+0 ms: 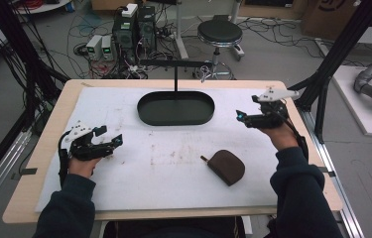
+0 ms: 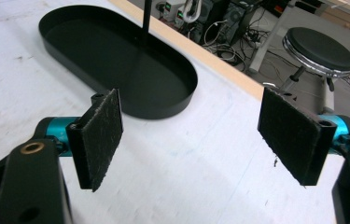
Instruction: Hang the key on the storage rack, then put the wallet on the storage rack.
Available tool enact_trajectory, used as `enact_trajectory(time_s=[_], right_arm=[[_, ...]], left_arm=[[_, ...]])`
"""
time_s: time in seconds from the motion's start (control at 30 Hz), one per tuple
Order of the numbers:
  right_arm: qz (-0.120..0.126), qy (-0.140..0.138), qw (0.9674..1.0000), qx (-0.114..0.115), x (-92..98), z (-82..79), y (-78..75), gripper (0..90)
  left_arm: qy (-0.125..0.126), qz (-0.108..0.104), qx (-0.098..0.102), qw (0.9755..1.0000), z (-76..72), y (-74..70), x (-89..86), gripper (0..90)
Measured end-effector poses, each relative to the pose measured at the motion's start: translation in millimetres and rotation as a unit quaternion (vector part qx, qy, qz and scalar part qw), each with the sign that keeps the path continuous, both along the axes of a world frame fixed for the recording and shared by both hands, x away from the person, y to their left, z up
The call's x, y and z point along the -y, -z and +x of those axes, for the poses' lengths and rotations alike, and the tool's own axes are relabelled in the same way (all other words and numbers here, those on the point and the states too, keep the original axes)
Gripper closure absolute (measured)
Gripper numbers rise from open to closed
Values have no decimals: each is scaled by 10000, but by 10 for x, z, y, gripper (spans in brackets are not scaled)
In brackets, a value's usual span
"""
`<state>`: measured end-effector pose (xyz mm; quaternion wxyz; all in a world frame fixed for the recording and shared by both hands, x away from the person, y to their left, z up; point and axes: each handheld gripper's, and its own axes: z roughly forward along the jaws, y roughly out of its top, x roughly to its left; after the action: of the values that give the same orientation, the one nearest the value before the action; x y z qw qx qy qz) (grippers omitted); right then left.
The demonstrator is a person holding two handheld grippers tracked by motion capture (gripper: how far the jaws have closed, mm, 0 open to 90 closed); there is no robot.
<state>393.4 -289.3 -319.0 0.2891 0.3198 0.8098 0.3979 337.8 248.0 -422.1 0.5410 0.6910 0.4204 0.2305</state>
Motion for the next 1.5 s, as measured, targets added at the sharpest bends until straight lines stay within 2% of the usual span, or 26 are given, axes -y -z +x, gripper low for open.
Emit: enact_trajectory(time_s=[0.2,0.37,0.4,0.43,0.47,0.67,0.8,0.9,0.93,1.03,1.1,1.17,1.2,1.23,1.3,1.37,1.5], right_arm=[[259,185,9994,-167,138,-234,360,220],[308,204,9990,-247,118,-261,472,220],[253,174,9992,-258,87,-290,491,220],[253,174,9992,-258,87,-290,491,220],[128,169,9994,-257,66,-323,493,220],[104,185,9997,-157,52,-456,478,219],[258,35,9992,-302,23,-601,544,220],[267,-73,9988,-414,-34,-683,637,220],[257,-161,9983,-492,-68,-700,713,220],[177,-268,9978,-578,-106,-700,774,220],[190,-481,9959,-736,-161,-708,831,226],[186,-702,9941,-801,-223,-740,865,228],[87,-855,9929,-824,-280,-774,889,229],[87,-855,9929,-824,-280,-774,889,229],[-156,-879,9920,-890,-323,-786,928,229],[-269,-838,9906,-1045,-323,-759,982,229],[-209,-892,9856,-1424,-319,-702,1057,267]], left_arm=[[33,7,27,10000,-3,-3,2,221],[16,62,44,10000,-15,-9,14,222],[5,67,49,10000,-16,-12,12,222],[4,61,50,10000,-16,-12,13,222],[7,49,59,10000,-12,-10,10,221],[12,41,51,10000,5,-7,22,221],[28,74,32,10000,10,0,35,222],[46,88,12,9999,13,4,41,222],[37,100,7,9999,10,3,45,222],[42,133,4,9999,3,0,54,224],[64,179,-1,9998,-12,-6,67,224],[62,189,2,9998,-25,-4,82,226],[76,201,-2,9998,-25,-2,84,226],[74,205,-11,9998,-23,1,93,226],[111,211,-20,9997,-15,6,100,227],[114,224,-36,9997,-6,13,103,227],[112,236,-72,9996,0,22,105,227]])
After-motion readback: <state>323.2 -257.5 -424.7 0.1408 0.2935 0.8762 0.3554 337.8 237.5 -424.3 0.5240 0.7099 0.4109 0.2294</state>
